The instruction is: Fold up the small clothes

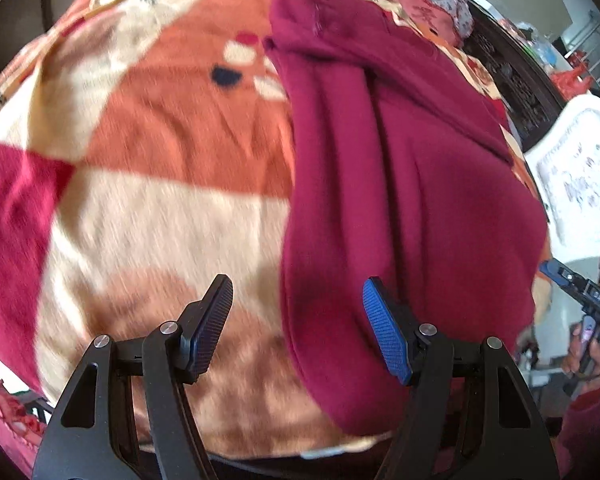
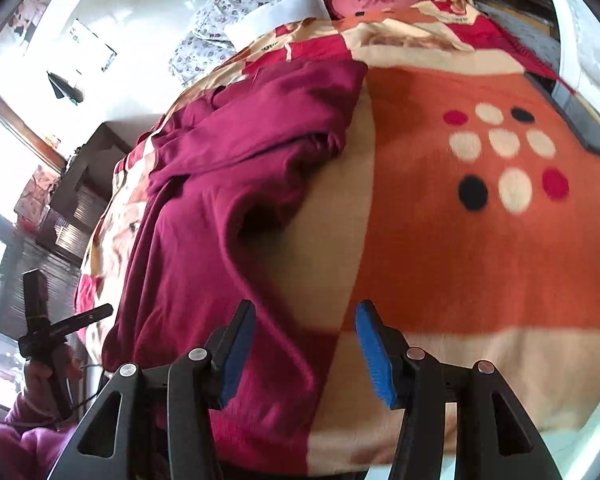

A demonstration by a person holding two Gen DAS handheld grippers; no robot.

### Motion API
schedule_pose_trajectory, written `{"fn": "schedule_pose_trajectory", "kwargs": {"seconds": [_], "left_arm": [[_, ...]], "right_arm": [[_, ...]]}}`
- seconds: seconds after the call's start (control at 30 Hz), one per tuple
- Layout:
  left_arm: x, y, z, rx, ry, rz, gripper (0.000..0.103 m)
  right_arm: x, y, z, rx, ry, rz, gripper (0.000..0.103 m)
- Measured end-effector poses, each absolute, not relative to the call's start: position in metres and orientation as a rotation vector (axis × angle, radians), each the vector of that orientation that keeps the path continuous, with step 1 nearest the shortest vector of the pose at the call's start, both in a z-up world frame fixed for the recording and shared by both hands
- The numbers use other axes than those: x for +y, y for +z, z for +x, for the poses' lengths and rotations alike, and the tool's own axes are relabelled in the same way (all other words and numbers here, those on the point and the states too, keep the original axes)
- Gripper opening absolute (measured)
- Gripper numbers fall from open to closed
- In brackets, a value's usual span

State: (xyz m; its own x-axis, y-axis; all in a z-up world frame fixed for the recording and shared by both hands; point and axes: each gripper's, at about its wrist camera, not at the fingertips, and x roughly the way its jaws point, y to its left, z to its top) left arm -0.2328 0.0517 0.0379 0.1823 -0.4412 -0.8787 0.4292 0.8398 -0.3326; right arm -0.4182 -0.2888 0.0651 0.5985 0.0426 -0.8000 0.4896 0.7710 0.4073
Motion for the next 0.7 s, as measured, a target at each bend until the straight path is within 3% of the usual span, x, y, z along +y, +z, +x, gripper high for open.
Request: {"fn": "schedule_pose_trajectory", "kwargs": {"seconds": [0.7], "left_arm": [[0.043, 0.030, -0.262, 1.378, -0.713, -0.117, 0.071]], "right_arm": [[-0.269, 0.026, -0.433, 0.903, -0.213, 0.748, 0.053]]}}
